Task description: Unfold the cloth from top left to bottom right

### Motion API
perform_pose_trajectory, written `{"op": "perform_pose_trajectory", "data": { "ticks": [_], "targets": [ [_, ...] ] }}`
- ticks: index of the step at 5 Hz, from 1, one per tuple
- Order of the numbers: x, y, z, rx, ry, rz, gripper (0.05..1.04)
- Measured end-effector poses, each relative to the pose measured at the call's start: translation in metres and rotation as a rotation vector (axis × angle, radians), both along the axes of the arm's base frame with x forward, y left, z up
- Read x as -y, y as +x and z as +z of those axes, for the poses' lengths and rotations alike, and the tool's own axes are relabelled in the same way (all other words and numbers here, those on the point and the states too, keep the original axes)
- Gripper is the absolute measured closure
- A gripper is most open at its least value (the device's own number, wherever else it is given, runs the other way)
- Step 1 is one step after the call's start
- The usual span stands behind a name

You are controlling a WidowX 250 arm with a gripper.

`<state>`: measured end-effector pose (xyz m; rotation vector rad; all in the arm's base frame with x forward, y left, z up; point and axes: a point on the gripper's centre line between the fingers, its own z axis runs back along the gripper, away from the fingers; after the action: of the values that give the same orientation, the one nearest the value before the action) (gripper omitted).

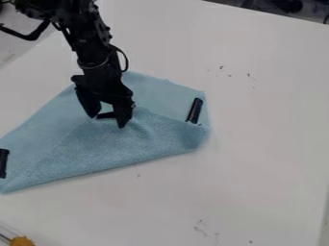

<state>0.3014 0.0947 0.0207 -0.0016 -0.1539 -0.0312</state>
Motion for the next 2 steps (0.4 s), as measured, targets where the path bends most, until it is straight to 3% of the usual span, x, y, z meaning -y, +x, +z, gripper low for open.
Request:
{"op": "perform_pose_trajectory", "data": {
  "ticks": [2],
  "targets": [
    [-0.0032,0.0029,0.002,0.009,0.02,0.002,0.083]
  ]
}}
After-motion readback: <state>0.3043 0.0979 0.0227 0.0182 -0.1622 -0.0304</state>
